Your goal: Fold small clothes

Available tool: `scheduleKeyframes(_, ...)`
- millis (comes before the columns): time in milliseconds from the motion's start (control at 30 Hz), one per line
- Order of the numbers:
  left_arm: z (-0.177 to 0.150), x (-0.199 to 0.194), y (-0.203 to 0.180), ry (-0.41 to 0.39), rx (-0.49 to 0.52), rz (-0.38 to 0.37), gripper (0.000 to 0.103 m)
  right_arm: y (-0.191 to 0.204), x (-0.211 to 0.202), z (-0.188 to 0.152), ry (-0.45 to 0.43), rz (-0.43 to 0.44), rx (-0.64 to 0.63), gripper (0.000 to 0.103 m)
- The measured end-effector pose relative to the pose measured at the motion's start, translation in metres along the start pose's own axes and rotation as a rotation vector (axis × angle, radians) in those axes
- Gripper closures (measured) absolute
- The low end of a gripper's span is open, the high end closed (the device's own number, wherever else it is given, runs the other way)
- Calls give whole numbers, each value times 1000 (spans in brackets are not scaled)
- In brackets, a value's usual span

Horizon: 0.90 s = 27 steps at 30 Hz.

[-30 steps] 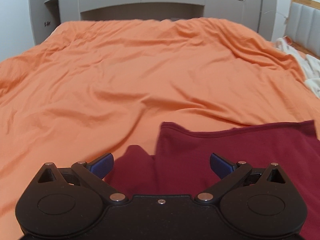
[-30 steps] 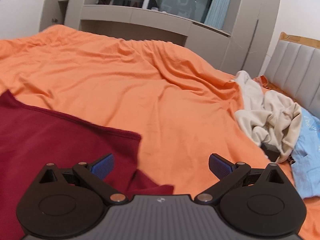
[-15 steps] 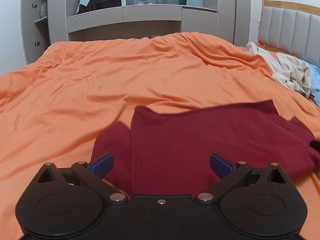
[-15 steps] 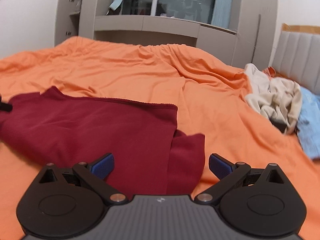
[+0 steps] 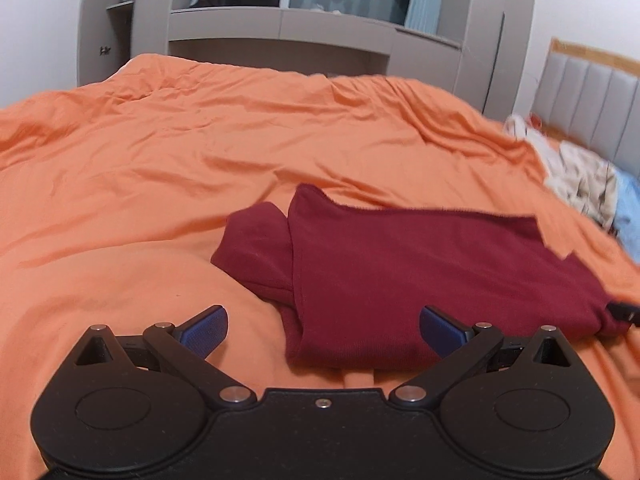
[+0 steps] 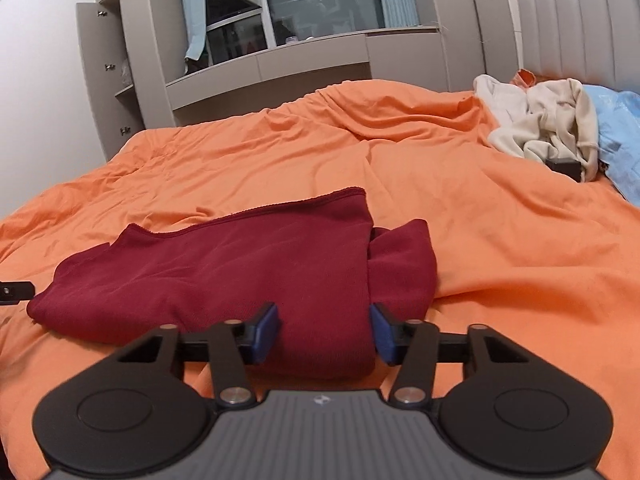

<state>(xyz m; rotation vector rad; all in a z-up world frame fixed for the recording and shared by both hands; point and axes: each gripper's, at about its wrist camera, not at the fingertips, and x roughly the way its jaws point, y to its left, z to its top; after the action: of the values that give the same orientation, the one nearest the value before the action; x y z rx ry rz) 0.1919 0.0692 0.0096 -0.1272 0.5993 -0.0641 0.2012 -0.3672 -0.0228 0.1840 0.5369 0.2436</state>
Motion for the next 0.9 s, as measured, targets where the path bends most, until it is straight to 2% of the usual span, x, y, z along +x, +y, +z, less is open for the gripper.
scheduleKeyframes(167, -2, -5, 9, -14, -88, -68, 23, -5, 3, -3, 18, 6, 51, 77)
scheduleKeyframes(300, -6, -1, 9, 7, -104, -96, 39, -1, 2, -4, 7, 8, 40, 90)
scheduleKeyframes(367, -8, 2, 8, 19, -104, -88, 58, -1, -1, -3, -8, 6, 48, 93)
scheduleKeyframes(433, -9, 3, 7, 24, -100, -63, 69, -3, -4, -2, -22, 4, 67, 94)
scheduleKeyframes(533, -10, 3, 7, 12, -98, -34, 97, -3, -7, -2, -40, -3, 75, 96)
scheduleKeyframes(633, -8, -2, 11, -24, -123, -35, 98, -3, -14, -2, -67, -14, 82, 96)
scheduleKeyframes(733, -6, -8, 15, -57, -139, -24, 99, -3, -14, -5, -50, -28, 81, 96)
scheduleKeyframes(900, -8, 1, 9, -22, -100, 27, 99, -2, -12, -8, -37, -42, 85, 96)
